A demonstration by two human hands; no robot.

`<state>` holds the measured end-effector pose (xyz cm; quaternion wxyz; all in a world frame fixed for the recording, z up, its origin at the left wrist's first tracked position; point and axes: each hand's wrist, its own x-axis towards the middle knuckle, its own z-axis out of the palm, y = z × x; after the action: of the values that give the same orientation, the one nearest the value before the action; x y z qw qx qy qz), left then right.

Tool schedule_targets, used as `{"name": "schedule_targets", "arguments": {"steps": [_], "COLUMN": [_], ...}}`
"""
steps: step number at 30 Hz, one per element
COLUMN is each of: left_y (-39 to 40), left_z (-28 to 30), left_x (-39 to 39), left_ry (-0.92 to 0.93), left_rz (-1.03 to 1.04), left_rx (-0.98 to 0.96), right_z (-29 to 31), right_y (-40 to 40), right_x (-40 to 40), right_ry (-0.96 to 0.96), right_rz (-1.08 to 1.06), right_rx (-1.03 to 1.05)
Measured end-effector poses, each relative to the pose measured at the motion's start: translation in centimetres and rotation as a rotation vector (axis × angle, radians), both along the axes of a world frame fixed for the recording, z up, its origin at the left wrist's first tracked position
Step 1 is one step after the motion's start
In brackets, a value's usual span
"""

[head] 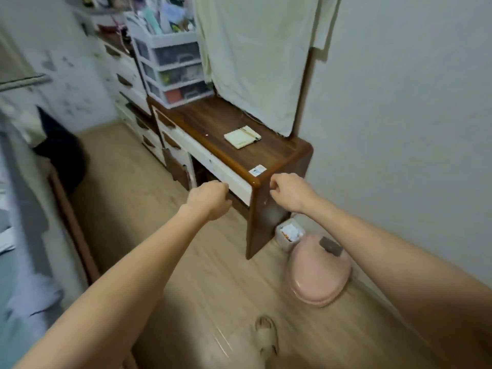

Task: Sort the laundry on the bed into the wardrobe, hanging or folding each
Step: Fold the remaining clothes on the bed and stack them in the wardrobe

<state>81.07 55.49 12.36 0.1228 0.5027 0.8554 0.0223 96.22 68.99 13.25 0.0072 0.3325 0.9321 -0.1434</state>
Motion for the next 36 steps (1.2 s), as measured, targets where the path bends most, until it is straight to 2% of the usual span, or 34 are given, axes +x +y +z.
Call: {"name": "schedule_targets", "arguments": {"steps": [8,10,16,23,28,36], "left_y": [-10.0,-13.7,-24.7,-35.9,-42.4,-48.6], "left_z": [0.7,1.1,-0.8,-4.1,-4.9,-10.8], "left_x": [-18.2,-21.1,-27.0,-34.0,-38.1,-43.6], "left_ry": [0.117,0.143,0.064,-0.082,-0.100,-0.272], "left_rz": [0.606,0.749,1.168,1.466,1.643,1.917], "left_rx": [-0.021,-0.043,-0.077,-0.078,-0.074,-0.124], "right_z": [0.0,0.1,-1.5,-4.5,-5.8,-12.6], "right_y": [-2.1,-4.7,-15.3,-28.0,-36.2,-48.8], "right_x": [-28.2,-34.4,-47.9,-61.5,-69.8,-82.2], "right_ry": [-0.017,0.013,0.014,-0.012,0.002,-0.231], "right_rz": [0.578,0.690,1.019,1.248,1.361,1.629], "right_rx": [-0.045,-0.019,0.013,0.015,0.027,0.110]}}
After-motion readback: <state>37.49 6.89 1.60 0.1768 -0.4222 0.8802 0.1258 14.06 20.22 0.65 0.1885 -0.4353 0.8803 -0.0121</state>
